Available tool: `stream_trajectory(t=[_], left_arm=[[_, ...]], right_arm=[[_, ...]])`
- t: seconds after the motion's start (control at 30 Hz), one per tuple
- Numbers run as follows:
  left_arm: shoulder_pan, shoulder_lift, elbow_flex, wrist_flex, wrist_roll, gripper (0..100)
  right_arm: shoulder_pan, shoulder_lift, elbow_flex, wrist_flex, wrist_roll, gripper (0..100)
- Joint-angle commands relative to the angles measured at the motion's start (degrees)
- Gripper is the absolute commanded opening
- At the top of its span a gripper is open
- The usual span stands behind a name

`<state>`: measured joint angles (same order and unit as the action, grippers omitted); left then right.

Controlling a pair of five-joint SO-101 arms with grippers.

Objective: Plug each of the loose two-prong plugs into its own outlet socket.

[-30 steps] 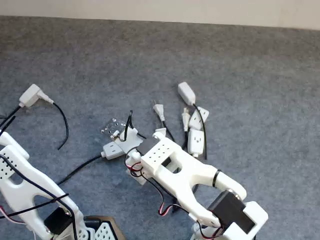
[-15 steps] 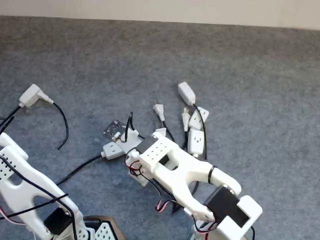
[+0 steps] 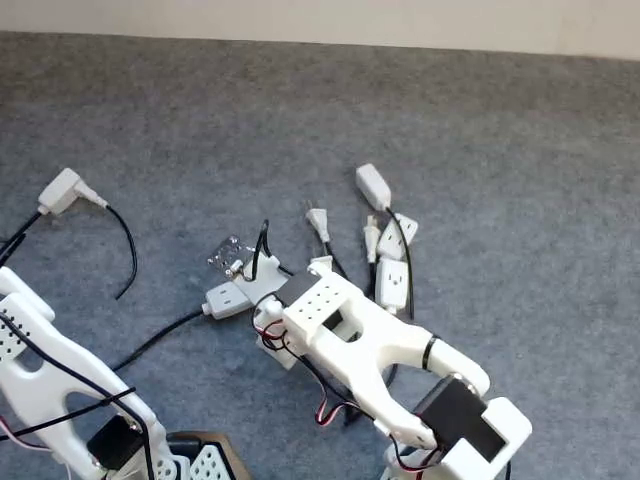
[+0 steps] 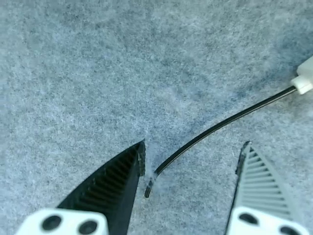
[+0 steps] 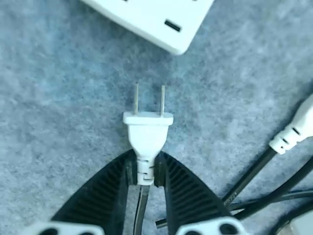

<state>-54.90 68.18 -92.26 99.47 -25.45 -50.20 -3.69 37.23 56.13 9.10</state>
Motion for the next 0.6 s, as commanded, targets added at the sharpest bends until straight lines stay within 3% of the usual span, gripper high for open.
stream_trajectory(t=[0.0, 0.2, 0.37, 0.57], left_arm=[[2.07, -4.88, -2.77, 0.97, -0.35, 30], [5.05, -12.35, 4.7, 1.76, -0.26, 30], [11.65, -29.67, 32.04, 1.76, -0.44, 30], [25.45, -60.18, 61.93, 1.49, -2.55, 30]], right_arm=[[0.75, -2.86, -0.57, -0.31, 0.26, 0.5], [0.84, -13.93, 3.56, -5.23, 0.18, 0.5], [0.84, -33.71, 23.52, -21.05, 0.44, 0.5], [0.75, -49.45, 33.98, -23.25, 0.53, 0.5]])
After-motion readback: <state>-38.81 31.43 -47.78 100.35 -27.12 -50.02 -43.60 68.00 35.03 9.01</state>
